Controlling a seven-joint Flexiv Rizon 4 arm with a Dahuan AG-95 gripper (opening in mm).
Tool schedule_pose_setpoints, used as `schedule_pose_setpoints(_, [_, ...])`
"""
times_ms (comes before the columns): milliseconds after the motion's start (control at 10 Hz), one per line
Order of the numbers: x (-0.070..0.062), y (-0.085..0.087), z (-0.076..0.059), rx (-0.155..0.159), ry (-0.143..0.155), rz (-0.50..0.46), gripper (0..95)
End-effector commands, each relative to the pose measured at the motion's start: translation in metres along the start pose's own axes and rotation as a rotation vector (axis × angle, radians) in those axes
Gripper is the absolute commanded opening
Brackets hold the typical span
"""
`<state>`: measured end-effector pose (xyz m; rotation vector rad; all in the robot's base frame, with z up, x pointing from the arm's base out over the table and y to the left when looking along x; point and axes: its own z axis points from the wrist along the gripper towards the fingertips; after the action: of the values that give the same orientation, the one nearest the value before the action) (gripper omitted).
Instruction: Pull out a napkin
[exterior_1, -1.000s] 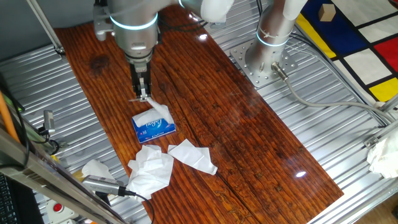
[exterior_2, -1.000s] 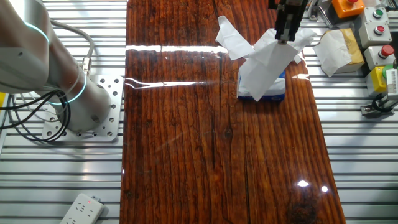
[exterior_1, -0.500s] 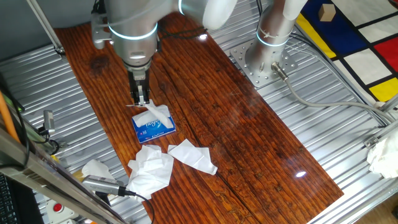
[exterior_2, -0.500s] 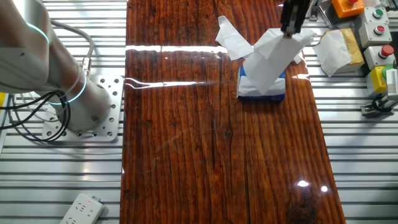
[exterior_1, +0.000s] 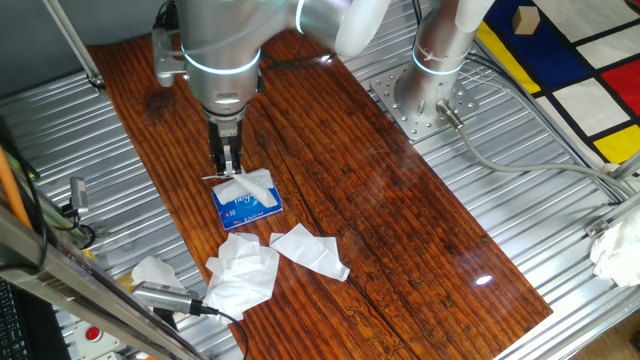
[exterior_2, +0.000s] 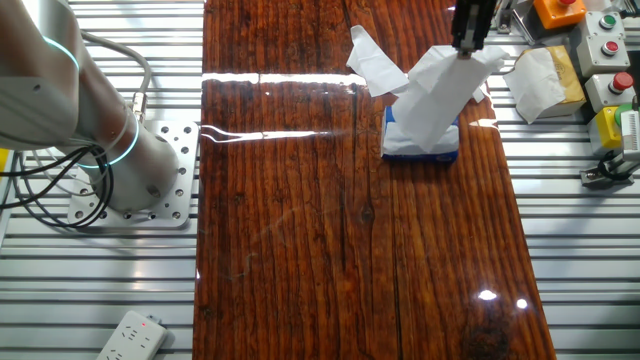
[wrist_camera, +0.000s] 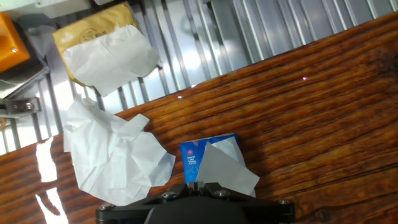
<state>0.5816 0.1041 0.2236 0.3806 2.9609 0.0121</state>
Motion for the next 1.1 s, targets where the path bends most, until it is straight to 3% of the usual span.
schedule_pose_setpoints(100, [-0.001,0.002,0.002,0.007,0.008,-0.001,0.0])
schedule_pose_setpoints(300, [0.005,0.006,0.002,0.016,0.019,-0.001,0.0])
schedule_pose_setpoints(800, [0.006,0.006,-0.004,0.016,0.056,0.0,0.0])
schedule_pose_setpoints(1100, [0.012,-0.014,-0.005,-0.002,0.073,-0.003,0.0])
